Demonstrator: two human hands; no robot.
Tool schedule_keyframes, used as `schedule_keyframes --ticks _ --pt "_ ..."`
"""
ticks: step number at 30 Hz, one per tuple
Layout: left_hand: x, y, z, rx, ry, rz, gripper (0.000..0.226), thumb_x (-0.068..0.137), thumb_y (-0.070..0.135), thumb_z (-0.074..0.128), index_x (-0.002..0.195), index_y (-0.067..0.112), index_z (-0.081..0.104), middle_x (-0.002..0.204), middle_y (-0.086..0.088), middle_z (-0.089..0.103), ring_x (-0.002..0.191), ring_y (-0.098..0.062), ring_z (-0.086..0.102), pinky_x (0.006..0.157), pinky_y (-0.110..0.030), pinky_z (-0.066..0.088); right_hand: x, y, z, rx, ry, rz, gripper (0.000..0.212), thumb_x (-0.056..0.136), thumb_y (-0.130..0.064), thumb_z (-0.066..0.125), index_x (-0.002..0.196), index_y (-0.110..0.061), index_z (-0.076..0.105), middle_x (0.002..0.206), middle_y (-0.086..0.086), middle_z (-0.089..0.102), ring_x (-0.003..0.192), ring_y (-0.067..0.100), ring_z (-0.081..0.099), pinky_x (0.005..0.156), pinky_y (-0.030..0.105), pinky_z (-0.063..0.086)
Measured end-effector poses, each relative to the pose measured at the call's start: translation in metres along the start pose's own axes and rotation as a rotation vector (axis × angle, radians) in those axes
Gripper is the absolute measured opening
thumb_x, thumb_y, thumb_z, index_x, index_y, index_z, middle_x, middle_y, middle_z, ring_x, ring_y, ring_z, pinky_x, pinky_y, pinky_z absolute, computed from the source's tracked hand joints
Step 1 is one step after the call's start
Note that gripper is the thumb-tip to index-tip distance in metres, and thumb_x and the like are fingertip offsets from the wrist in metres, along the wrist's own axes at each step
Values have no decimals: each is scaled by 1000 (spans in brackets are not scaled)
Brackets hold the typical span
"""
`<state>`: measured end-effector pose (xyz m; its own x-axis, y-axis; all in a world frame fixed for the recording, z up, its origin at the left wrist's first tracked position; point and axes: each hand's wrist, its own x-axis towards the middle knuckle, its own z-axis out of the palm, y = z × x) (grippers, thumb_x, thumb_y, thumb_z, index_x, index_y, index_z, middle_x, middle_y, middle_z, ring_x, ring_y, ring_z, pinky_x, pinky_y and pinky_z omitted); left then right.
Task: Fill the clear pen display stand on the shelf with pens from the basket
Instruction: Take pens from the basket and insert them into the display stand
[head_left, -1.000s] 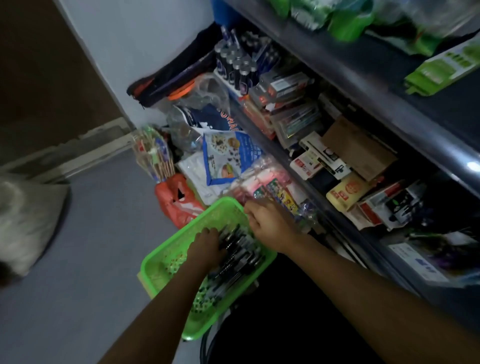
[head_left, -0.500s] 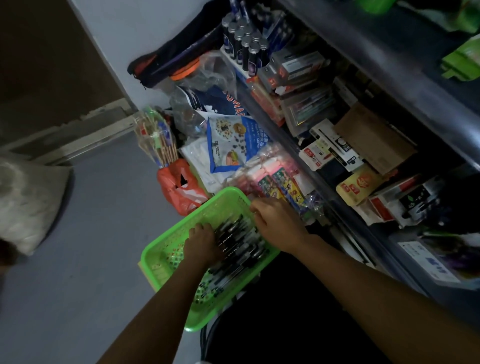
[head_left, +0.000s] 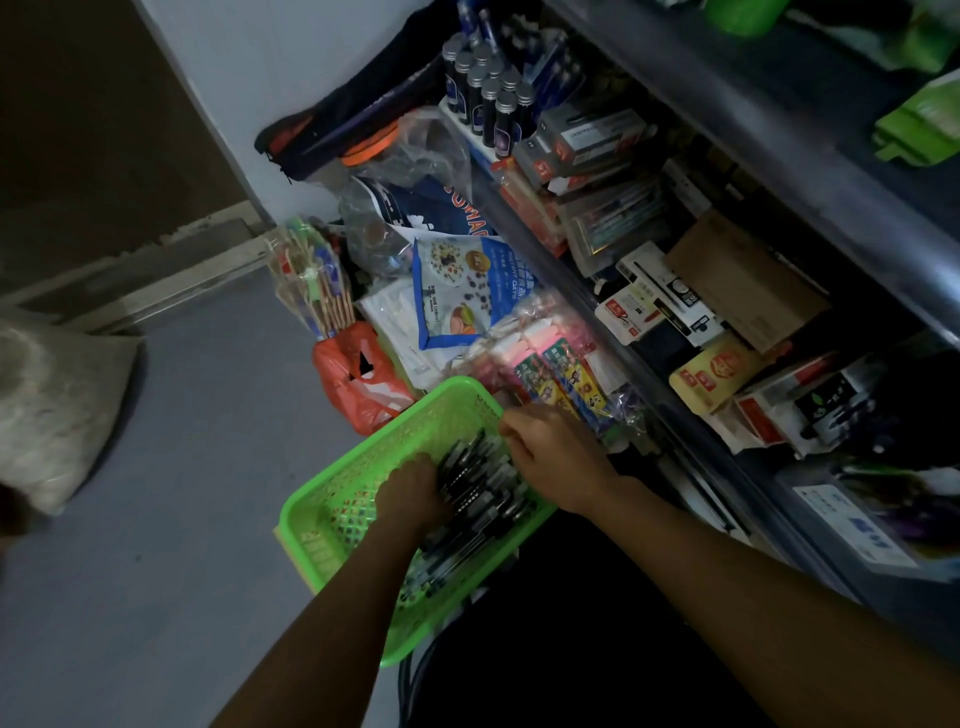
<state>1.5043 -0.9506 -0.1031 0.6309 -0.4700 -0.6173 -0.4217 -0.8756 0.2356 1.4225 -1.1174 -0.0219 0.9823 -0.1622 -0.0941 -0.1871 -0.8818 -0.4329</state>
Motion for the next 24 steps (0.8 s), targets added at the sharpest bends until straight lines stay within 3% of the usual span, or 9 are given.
schedule_keyframes --ticks 7,15,24 --pt "0 10 -3 46 -51 -15 38 84 32 62 114 10 53 120 -11 56 110 -30 56 85 -38 48 -2 1 -2 8 -11 -22 9 87 -8 51 85 -9 60 89 12 60 74 29 56 61 39 48" --pt "1 10 2 34 -41 51 41 92 44 49 117 11 52 122 -15 56 113 -31 55 86 -38 46 0 0 -14 27 17 -32 15 86 -12 46 82 -5 59 82 13 61 74 30 56 62 42 47" --pt "0 4 -11 31 -88 146 37 94 36 49 115 5 51 121 -18 56 109 -33 55 84 -37 45 -5 -1 -22 16 -1 -16 11 88 -8 47 81 -8 56 82 11 61 74 29 55 62 40 45"
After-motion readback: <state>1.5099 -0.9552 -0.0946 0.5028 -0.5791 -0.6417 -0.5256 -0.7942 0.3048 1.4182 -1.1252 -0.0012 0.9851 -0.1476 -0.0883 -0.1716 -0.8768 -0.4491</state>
